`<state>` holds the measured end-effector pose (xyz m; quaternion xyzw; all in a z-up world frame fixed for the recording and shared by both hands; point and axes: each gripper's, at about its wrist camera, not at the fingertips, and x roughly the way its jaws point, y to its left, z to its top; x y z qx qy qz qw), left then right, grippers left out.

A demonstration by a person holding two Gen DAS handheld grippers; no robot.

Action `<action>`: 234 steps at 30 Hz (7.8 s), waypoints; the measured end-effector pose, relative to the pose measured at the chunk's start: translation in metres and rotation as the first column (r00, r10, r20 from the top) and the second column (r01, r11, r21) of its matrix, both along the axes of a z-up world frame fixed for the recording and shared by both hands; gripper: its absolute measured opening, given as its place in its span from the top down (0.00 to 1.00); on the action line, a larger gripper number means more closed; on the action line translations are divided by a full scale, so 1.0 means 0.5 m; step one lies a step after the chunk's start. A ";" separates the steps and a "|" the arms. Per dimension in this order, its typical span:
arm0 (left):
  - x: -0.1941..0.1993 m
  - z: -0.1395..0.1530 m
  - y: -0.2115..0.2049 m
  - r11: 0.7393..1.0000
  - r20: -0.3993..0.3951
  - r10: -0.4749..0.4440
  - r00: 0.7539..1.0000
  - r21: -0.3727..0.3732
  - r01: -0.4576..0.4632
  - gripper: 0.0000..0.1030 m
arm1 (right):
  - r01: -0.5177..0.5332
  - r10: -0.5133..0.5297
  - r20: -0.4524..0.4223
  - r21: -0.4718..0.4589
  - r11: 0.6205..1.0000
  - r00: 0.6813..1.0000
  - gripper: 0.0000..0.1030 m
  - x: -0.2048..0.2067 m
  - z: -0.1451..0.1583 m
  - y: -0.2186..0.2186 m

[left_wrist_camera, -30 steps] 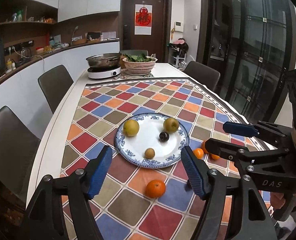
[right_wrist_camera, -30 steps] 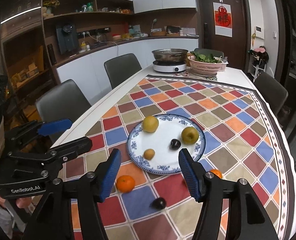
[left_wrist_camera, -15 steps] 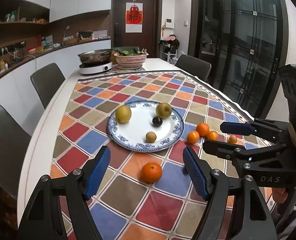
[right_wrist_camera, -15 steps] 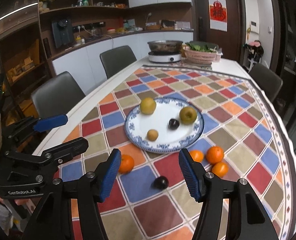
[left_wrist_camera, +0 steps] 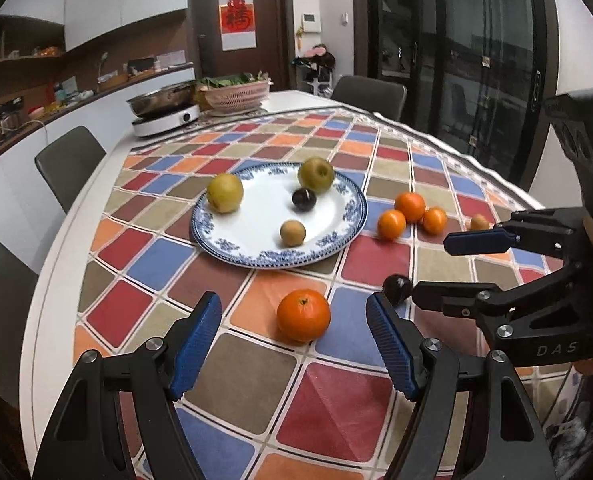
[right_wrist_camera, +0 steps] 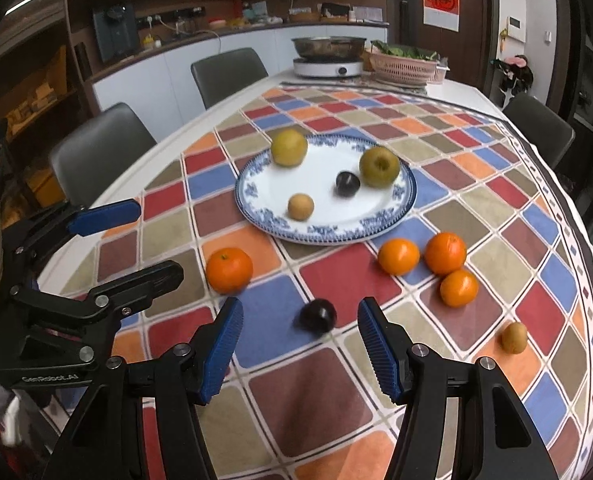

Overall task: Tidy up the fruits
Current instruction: 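Grasp a mandarin orange with the left gripper while the right gripper grasps the other plum, then carry the mandarin and plum over the plate and open both grippers, then withdraw both grippers from the plate toward the loose oranges, then grasp an orange with the left gripper while the right gripper grasps the small brown fruit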

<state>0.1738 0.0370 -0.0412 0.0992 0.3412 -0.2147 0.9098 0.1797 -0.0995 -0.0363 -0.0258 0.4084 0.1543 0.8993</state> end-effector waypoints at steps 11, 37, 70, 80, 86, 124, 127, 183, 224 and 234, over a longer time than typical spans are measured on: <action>0.049 -0.064 -0.019 0.999 -0.112 -0.040 0.993 0.004 0.041 0.41 | 0.015 -0.016 -0.056 -0.018 1.000 0.998 0.44 0.034 -0.050 -0.007; 0.078 -0.087 -0.024 0.999 -0.198 0.001 0.980 -0.032 -0.007 0.61 | -0.016 0.016 -0.103 0.002 1.000 0.995 0.72 0.061 -0.085 -0.003; 0.017 0.129 -0.031 0.989 0.029 0.112 0.993 -0.100 -0.109 0.61 | -0.098 0.084 0.133 0.097 0.990 0.987 0.72 0.027 0.121 -0.027; 0.077 0.154 -0.043 0.987 0.056 0.127 0.990 -0.104 -0.120 0.61 | -0.102 0.085 0.175 0.093 0.990 0.981 0.72 0.102 0.158 -0.038; 0.126 0.149 -0.041 0.986 0.046 0.139 0.989 -0.095 -0.134 0.61 | -0.108 0.093 0.153 0.098 0.989 0.984 0.72 0.160 0.152 -0.034; 0.318 -0.040 -0.034 0.984 -0.172 0.179 0.969 0.022 -0.178 0.60 | -0.094 0.095 -0.016 0.060 0.994 0.995 0.65 0.385 0.006 0.020; 0.316 -0.038 -0.034 0.984 -0.171 0.178 0.969 0.018 -0.178 0.59 | -0.082 0.083 -0.001 0.068 0.994 0.997 0.55 0.378 0.011 0.015; -0.052 0.132 -0.153 0.988 0.170 0.132 0.977 -0.099 -0.116 0.25 | 0.153 -0.162 0.253 0.056 0.987 0.954 0.42 -0.038 0.133 -0.208; 0.133 -0.076 -0.303 0.976 -0.014 -0.185 0.983 0.114 0.185 0.52 | 0.364 -0.364 0.009 0.035 0.931 0.931 0.43 0.036 -0.083 -0.313; 0.164 -0.094 -0.320 0.979 -0.076 -0.162 0.984 0.113 0.170 0.62 | 0.379 -0.377 -0.038 0.057 0.924 0.925 0.58 0.055 -0.105 -0.329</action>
